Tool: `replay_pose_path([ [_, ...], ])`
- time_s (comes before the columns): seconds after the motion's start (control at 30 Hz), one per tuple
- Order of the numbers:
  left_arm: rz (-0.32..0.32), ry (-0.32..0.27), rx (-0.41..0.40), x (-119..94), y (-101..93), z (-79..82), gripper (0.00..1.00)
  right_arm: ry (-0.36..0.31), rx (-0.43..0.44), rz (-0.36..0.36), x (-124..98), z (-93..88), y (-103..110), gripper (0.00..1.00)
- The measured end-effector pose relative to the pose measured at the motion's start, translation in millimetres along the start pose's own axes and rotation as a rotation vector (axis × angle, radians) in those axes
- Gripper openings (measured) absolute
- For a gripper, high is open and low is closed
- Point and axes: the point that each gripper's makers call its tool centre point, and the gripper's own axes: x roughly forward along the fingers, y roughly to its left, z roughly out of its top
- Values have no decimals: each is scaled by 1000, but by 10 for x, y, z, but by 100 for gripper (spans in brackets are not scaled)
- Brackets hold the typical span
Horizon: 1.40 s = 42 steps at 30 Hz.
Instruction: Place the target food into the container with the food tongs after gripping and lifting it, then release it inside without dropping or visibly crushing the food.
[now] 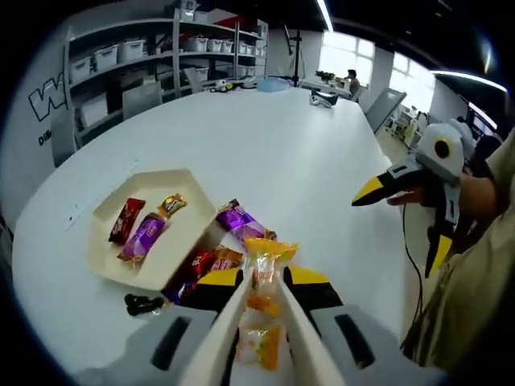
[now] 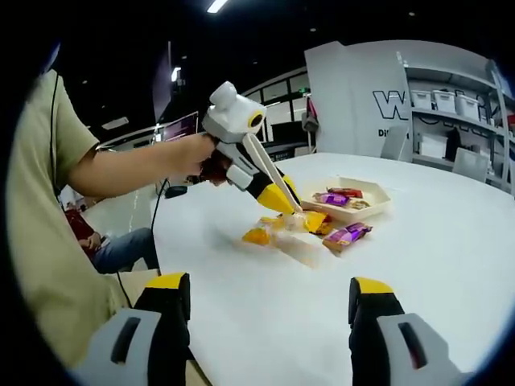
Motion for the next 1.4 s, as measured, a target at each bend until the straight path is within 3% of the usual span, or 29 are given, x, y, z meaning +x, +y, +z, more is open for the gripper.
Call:
replay_pose_path([
  [0.73,68,-63,25,-364,398,491,19,-8,-7,-5,-33,41,-1,79],
  [1.4,151,-60,36,-133,960,905,19,-10,-7,-18,-84,41,-48,80],
])
